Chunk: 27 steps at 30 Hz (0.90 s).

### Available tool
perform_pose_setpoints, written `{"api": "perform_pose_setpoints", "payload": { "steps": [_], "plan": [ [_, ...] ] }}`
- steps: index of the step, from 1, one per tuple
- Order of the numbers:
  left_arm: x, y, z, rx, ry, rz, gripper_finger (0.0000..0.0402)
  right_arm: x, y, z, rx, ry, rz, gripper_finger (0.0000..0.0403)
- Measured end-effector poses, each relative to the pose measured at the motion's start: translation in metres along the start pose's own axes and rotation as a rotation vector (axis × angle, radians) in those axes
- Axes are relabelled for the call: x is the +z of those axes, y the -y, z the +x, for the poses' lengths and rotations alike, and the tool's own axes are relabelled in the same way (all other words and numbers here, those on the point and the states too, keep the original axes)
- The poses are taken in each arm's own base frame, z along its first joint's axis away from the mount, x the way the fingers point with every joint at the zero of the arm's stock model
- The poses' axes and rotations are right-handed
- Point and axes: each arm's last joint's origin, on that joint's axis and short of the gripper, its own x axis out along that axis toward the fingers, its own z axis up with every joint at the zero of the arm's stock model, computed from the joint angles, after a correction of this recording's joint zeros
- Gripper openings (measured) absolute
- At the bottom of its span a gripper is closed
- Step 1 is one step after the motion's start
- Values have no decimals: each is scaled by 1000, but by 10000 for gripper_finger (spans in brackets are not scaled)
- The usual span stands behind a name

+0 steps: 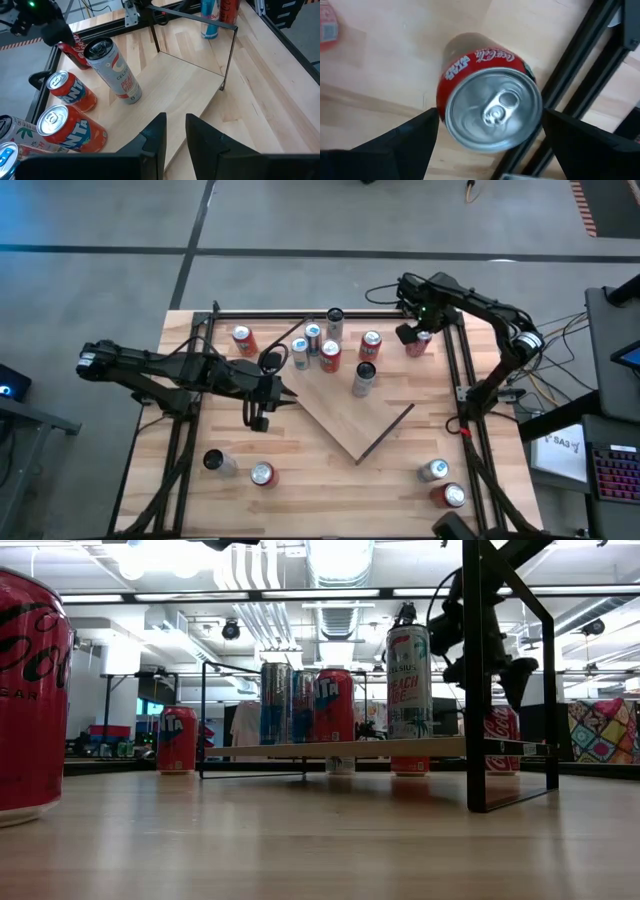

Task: Place canned beverage on shelf
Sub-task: Put the red soda can on the shelf

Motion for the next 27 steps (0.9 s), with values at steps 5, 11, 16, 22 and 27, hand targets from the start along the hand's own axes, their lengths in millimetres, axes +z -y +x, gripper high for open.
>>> {"api": "perform_pose_setpoints", "payload": {
  "steps": [5, 11, 16, 22, 27],
  "plan": [
    [0, 0, 0, 0, 4, -3, 57, -1, -1, 13, -2, -3, -2, 341],
    [0, 0, 0, 1, 4, -1, 57, -3, -1, 19, -4, -10, -3, 340],
    [0, 0, 0, 1, 4, 0, 57, 1, -2, 19, 8, 34, 1, 331],
    [-1, 0, 1, 0, -1, 1, 57, 4, -3, 19, 20, 61, -14, 330],
    [-2, 1, 2, -1, -8, 2, 57, 8, -5, 18, 36, 102, -11, 350]
  ]
}}
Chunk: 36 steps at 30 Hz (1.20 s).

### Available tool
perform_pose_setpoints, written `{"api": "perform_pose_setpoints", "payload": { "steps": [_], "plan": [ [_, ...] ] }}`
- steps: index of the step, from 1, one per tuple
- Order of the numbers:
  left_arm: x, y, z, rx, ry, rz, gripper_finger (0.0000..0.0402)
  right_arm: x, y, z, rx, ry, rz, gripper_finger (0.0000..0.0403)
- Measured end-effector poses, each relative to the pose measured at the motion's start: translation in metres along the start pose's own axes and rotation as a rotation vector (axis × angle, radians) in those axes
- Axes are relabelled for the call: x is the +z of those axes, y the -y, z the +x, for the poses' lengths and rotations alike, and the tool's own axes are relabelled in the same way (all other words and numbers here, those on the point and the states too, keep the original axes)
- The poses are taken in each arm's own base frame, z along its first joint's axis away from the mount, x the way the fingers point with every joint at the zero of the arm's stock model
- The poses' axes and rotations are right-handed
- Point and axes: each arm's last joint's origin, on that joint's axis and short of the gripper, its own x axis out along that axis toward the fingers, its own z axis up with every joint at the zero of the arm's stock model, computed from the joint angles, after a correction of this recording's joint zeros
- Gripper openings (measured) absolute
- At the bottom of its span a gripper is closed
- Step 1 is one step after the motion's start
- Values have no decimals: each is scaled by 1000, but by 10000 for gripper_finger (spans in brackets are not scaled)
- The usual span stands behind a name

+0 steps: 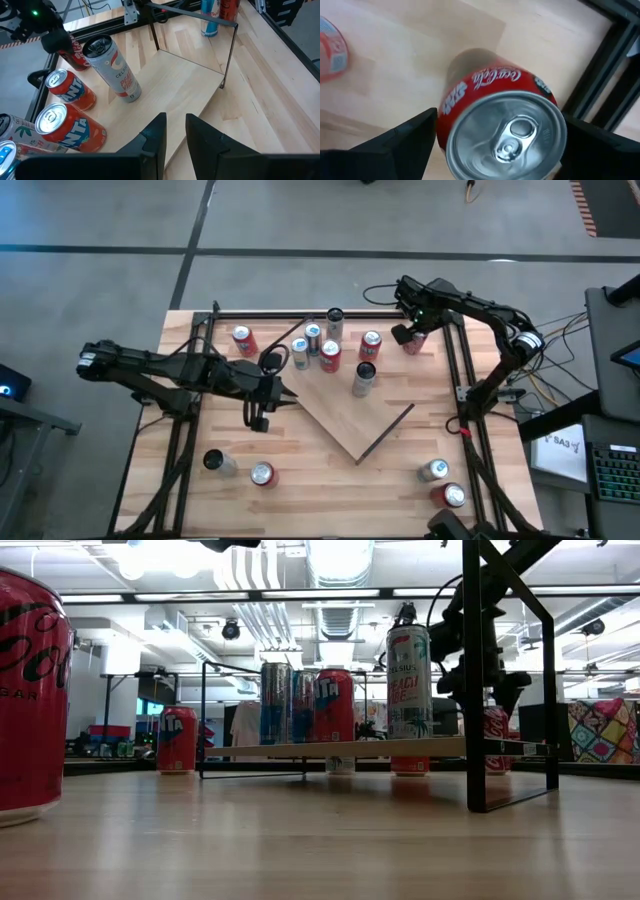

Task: Place canned beverage on shelf
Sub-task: Put the red soda can on the shelf

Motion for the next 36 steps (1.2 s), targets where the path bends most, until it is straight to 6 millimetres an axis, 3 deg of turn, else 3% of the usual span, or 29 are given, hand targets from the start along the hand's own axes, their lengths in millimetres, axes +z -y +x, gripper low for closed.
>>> {"api": "perform_pose_setpoints", "payload": {
  "steps": [11, 21, 27, 36],
  "plan": [
    [0, 0, 0, 1, 5, -1, 57, 5, -3, 5, 52, 12, 21, 358],
    [2, 0, 0, 3, 17, -3, 57, 5, -3, 6, 49, 13, 23, 298],
    [4, 2, 2, -28, 73, -12, 57, 4, -3, 3, 51, 18, 14, 298],
    [9, 5, 3, -50, 131, -10, 57, -3, 2, -39, 41, 89, 3, 299]
  ]
}}
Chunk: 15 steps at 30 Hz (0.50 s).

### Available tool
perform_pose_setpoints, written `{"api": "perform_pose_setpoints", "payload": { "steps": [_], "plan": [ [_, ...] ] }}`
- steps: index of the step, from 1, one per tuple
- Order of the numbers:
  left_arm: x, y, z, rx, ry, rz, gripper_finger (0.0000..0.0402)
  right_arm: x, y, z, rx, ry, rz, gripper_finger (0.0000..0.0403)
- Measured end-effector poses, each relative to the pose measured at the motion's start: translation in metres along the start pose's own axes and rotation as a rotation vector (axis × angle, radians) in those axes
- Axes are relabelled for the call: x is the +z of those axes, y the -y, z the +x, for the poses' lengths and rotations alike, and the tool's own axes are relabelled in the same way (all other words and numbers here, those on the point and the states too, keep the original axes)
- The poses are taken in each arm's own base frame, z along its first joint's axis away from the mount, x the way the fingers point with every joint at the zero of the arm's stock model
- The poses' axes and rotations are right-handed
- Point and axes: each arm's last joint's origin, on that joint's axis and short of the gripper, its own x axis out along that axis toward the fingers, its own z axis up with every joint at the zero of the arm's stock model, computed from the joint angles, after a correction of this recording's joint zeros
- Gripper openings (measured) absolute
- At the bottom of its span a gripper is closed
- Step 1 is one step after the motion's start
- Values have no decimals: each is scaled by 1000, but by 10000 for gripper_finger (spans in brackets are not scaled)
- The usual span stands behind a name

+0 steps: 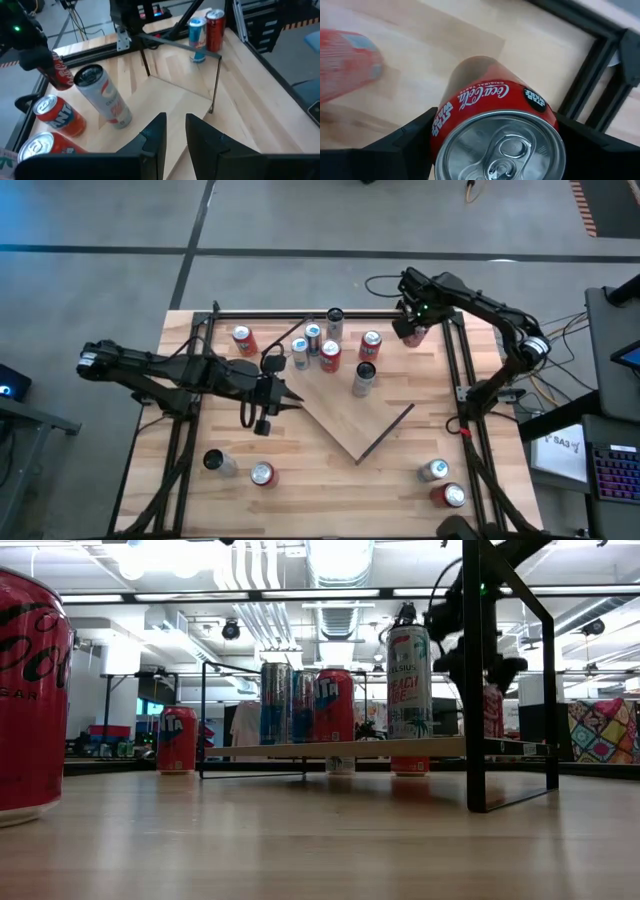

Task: Place canned beverage on shelf
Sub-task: Put the red soda can on the shelf

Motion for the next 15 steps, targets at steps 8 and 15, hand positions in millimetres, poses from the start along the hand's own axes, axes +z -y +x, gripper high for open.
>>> {"api": "perform_pose_setpoints", "payload": {
  "steps": [8, 15],
  "plan": [
    [-3, 7, 7, -11, 80, -1, 57, -16, -11, -63, 79, 190, -14, 299],
    [-3, 10, 9, -13, 121, -1, 57, -49, -28, -115, 183, 309, -52, 299]
  ]
}}
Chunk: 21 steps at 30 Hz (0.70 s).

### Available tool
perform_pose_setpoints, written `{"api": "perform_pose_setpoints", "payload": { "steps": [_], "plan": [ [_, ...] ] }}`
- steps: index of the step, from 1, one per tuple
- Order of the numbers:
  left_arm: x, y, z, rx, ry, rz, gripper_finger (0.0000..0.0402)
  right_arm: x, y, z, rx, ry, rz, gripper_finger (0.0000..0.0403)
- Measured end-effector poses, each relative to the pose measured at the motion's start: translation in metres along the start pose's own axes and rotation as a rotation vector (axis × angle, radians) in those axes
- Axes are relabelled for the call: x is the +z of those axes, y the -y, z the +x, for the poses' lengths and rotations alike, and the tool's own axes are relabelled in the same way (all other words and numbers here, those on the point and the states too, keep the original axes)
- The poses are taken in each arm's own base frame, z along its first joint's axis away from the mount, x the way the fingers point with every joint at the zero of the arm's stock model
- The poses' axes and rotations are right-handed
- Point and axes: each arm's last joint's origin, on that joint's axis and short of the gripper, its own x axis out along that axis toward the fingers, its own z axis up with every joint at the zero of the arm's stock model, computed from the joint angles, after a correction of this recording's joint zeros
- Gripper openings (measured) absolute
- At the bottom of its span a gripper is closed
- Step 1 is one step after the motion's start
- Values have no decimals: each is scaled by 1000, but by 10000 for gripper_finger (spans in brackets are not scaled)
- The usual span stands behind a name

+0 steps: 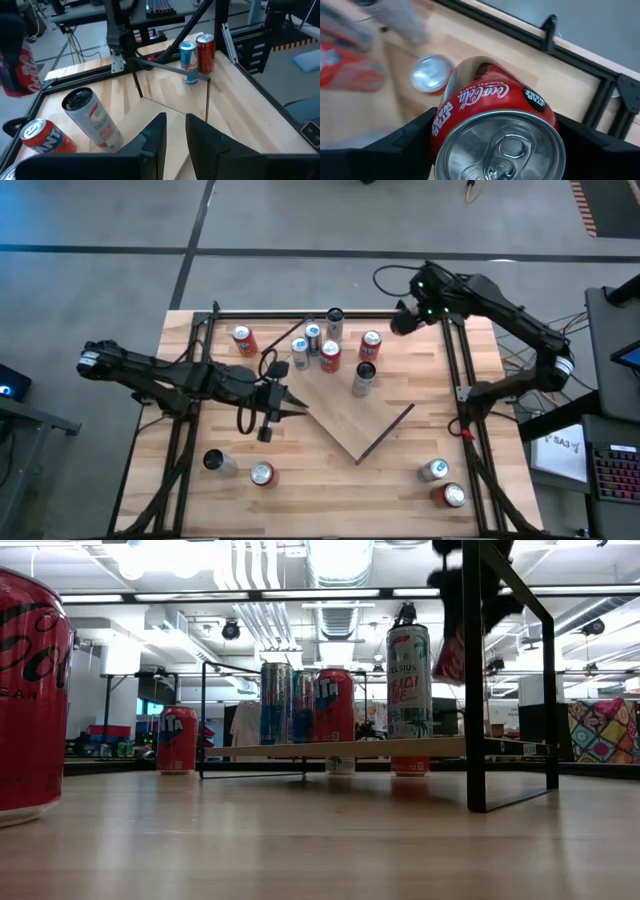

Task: Place canned beverage on shelf
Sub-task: Put the red soda can on the shelf

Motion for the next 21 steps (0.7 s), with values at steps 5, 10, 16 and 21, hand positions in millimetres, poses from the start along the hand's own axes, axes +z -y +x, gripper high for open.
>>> {"api": "perform_pose_setpoints", "payload": {
  "steps": [5, 10, 16, 21],
  "plan": [
    [2, 0, 0, 3, 20, 2, 57, -16, -22, -25, 81, 26, -36, 299],
    [2, 0, 0, 3, 19, 3, 57, -36, -44, -40, 139, -16, -81, 299],
    [2, 0, 0, 3, 18, -1, 57, -59, -62, -53, 159, -104, -98, 299],
    [2, 0, 0, 3, 18, -1, 57, -74, -70, -58, 151, -160, -104, 299]
  ]
}}
